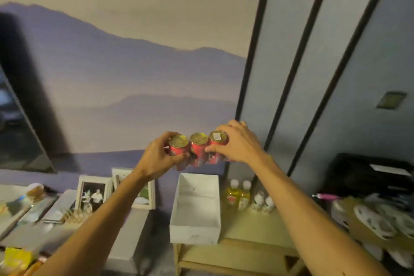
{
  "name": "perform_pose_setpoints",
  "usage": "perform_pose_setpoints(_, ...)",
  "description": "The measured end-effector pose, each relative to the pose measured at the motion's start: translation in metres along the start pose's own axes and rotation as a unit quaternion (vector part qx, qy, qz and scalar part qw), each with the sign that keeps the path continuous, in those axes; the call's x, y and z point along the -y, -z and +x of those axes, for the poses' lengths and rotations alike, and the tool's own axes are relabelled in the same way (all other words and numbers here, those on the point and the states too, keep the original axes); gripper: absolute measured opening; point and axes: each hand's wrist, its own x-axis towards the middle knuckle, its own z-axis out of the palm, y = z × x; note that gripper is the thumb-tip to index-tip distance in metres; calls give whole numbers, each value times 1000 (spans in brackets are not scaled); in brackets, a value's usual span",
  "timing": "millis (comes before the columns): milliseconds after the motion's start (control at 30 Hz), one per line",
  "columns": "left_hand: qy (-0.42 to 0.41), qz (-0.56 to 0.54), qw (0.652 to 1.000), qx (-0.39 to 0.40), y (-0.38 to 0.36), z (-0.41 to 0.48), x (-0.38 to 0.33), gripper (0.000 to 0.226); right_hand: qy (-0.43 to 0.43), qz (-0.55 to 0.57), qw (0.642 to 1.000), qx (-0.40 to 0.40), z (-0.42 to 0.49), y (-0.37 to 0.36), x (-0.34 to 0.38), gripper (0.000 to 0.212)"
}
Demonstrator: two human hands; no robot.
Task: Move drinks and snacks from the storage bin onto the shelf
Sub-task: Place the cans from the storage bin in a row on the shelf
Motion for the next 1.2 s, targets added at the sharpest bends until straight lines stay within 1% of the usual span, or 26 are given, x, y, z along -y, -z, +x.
perform_pose_setpoints(133,-12,-37,997,62,-89,10,-36,61,-51,1,999,1,-49,20,-85,78)
perform_pose_setpoints(233,-1,-70,994,87,-141,20,-51,64,-85,4,996,6,-72,20,-135,78)
perform_pose_setpoints(400,30,-107,984,138,-214,41,-36,66,-141,20,990,7,-89,-13,-200,79)
perform_pose_setpoints(500,58,-110,980,154,-252,54,-9,69,-177,27,984,26,-88,-48,-231,78)
perform_pose_setpoints(567,71,-101,979,160,-278,64,12,66,-192,23,980,39,-83,-78,-252,79)
perform_pose_setpoints(733,132,-77,975,163,-349,70,79,61,-183,-15,982,45,-83,-167,-302,82)
perform_pose_setpoints(867,166,-54,971,165,-401,55,132,62,-184,-26,981,45,-100,-252,-333,85)
perform_pose_setpoints(1033,200,2,964,177,-459,30,195,59,-192,-24,980,42,-126,-341,-358,87)
perform_pose_setpoints(1200,237,29,954,179,-490,9,244,60,-195,-34,979,53,-139,-390,-366,90)
